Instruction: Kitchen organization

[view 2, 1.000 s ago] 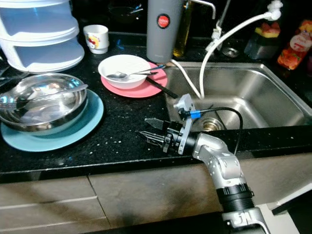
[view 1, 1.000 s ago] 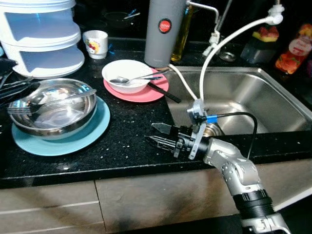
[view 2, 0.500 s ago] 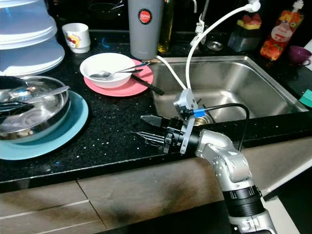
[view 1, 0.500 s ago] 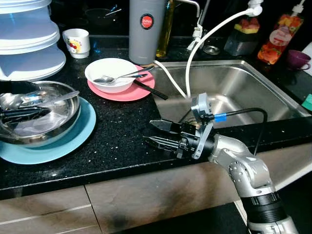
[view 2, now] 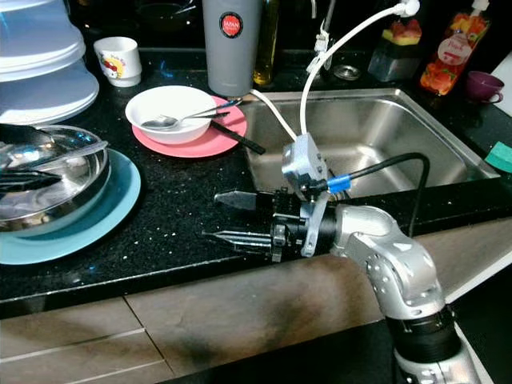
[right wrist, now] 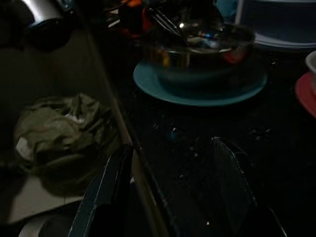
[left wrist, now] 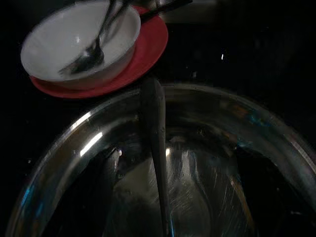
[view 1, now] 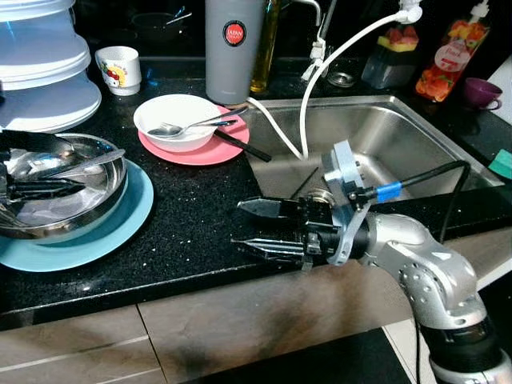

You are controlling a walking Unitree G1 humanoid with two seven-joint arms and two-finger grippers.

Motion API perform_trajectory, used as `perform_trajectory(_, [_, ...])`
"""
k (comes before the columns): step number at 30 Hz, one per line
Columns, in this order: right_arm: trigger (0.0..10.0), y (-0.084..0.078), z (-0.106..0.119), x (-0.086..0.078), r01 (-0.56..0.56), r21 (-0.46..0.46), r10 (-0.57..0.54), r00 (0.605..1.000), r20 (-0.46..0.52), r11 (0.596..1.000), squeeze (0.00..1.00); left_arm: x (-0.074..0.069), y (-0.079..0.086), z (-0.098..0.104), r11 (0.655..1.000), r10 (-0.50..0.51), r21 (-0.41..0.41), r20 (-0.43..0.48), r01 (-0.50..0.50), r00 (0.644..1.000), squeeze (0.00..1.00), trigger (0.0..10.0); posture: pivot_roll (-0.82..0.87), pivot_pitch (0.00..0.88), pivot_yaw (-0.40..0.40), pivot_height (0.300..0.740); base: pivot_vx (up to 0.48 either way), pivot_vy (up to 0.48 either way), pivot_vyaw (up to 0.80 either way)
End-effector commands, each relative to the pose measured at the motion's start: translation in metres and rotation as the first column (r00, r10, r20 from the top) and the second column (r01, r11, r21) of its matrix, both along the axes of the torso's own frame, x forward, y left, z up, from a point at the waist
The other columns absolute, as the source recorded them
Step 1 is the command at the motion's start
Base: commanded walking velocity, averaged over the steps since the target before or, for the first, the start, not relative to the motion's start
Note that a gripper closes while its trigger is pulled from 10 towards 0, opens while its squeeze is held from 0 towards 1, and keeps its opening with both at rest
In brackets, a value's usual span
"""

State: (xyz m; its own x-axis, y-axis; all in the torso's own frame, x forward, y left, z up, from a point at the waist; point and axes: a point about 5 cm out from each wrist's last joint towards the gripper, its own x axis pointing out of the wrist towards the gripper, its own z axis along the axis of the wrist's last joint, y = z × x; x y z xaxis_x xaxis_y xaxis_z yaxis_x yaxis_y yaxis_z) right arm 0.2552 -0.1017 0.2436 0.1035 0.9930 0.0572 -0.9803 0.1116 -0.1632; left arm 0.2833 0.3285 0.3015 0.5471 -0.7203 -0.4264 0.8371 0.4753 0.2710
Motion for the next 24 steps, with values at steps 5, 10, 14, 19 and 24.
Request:
perform_trajectory(5, [10.0, 0.002, 0.006, -0.005, -0.016, -0.025, 0.017, 1.000, 0.024, 1.000, 0.00, 0.004, 0.000, -0.010, 1.000, -0.004, 0.021, -0.042, 0.005, 0.999, 0.00, 10.0, 0.10, 0.059, -0.080, 0.740, 0.000, 0.000, 0.00])
perform_trajectory(10, [10.0, 0.004, 0.009, -0.007, -0.015, -0.012, 0.015, 1.000, 0.021, 1.000, 0.00, 0.008, 0.003, -0.019, 0.999, 0.021, 0.026, -0.057, -0.019, 0.998, 0.00, 10.0, 0.09, 0.059, -0.075, 0.740, 0.000, 0.000, 0.00])
perform_trajectory(14, [10.0, 0.005, 0.011, -0.006, 0.001, 0.006, -0.001, 1.000, 0.020, 1.000, 0.00, 0.009, 0.005, -0.024, 0.999, 0.028, 0.021, -0.066, -0.027, 0.997, 0.00, 10.0, 0.08, 0.055, -0.070, 0.740, 0.000, 0.000, 0.00])
perform_trajectory(19, [10.0, 0.004, 0.020, -0.005, 0.026, 0.044, -0.028, 0.999, 0.032, 0.999, 0.00, 0.016, 0.004, -0.032, 0.999, 0.050, 0.001, -0.080, -0.050, 0.996, 0.00, 2.4, 0.06, 0.052, -0.067, 0.740, 0.000, 0.000, 0.00])
perform_trajectory(24, [10.0, 0.003, 0.024, -0.004, 0.046, 0.063, -0.048, 0.998, 0.039, 0.997, 0.00, 0.019, 0.003, -0.035, 0.999, 0.042, -0.002, -0.086, -0.042, 0.995, 0.00, 0.0, 0.06, 0.046, -0.064, 0.740, 0.000, 0.000, 0.00])
